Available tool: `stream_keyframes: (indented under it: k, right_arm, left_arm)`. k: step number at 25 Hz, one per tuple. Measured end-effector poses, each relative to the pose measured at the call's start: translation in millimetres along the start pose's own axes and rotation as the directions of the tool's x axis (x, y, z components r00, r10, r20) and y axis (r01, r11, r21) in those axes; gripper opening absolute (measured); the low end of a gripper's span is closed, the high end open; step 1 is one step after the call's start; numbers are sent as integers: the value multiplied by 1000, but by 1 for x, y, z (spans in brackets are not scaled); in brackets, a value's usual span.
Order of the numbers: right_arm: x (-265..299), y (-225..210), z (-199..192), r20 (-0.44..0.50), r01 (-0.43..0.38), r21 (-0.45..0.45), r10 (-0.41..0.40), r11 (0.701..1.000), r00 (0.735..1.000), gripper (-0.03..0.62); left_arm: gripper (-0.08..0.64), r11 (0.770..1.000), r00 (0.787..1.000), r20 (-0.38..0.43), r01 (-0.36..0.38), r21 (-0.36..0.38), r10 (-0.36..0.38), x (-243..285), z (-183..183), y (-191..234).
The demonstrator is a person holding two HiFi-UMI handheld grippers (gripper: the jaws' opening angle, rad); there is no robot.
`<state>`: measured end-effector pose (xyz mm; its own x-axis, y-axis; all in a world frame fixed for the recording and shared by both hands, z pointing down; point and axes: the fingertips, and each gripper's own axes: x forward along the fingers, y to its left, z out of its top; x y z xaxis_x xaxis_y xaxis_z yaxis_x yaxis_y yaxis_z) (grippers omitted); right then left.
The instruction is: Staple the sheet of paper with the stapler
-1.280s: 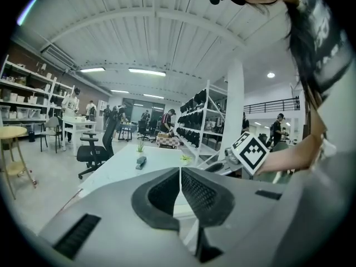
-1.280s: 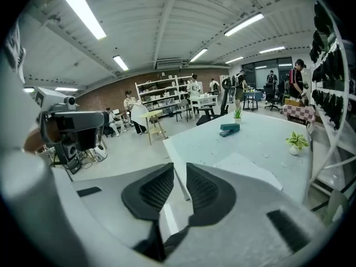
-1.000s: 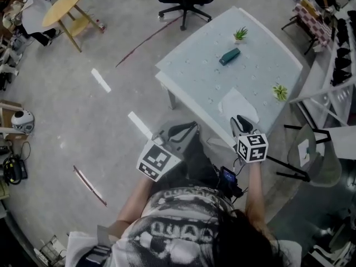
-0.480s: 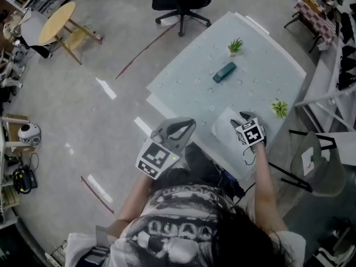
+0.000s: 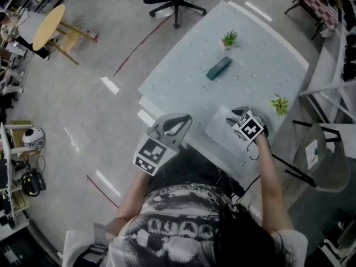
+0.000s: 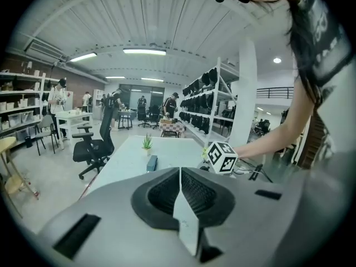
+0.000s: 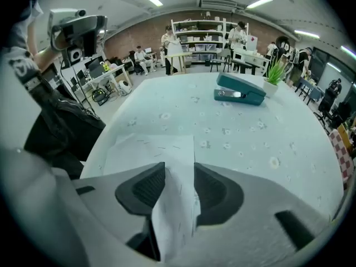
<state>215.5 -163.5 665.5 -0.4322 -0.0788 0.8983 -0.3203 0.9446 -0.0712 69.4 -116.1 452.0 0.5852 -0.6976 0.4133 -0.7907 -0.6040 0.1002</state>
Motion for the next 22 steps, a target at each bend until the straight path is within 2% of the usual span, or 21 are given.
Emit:
stream_keyframes:
  k: [5, 11, 12, 13, 14, 17, 20, 22]
  right_arm:
    - [-2, -1, -1, -36, -18, 4, 18, 1000, 999, 140]
    - [-3, -3, 6, -39, 43, 50, -41, 998, 998, 109]
    - [-3, -3, 7, -39, 61, 71, -58, 996, 998, 101]
    - [-2, -4, 7, -41, 79, 102, -75, 992, 996, 12]
    - [0, -4, 4, -47, 95, 144, -90, 985, 995, 2]
    - [2, -5, -1, -64, 148, 288, -135, 946, 989, 2]
    - [-6, -4, 7, -30, 162, 402, -164, 901, 986, 2]
    - [-12, 0, 16, 2, 147, 402, -161, 904, 987, 2]
  left_arm:
    - [6, 999, 999, -13, 30, 13, -30, 8, 3, 1]
    - [7, 997, 997, -19, 76, 22, -75, 11, 4, 23]
    - [6, 996, 996, -18, 89, 27, -88, 12, 5, 26]
    - [6, 994, 995, -16, 104, 34, -103, 12, 7, 29]
    - [8, 992, 993, -13, 121, 42, -120, 12, 9, 33]
    - [7, 985, 987, -2, 160, 67, -161, 8, 17, 51]
    - [7, 982, 984, 3, 177, 71, -178, -2, 19, 76]
    - [7, 978, 981, -1, 193, 76, -193, -9, 17, 89]
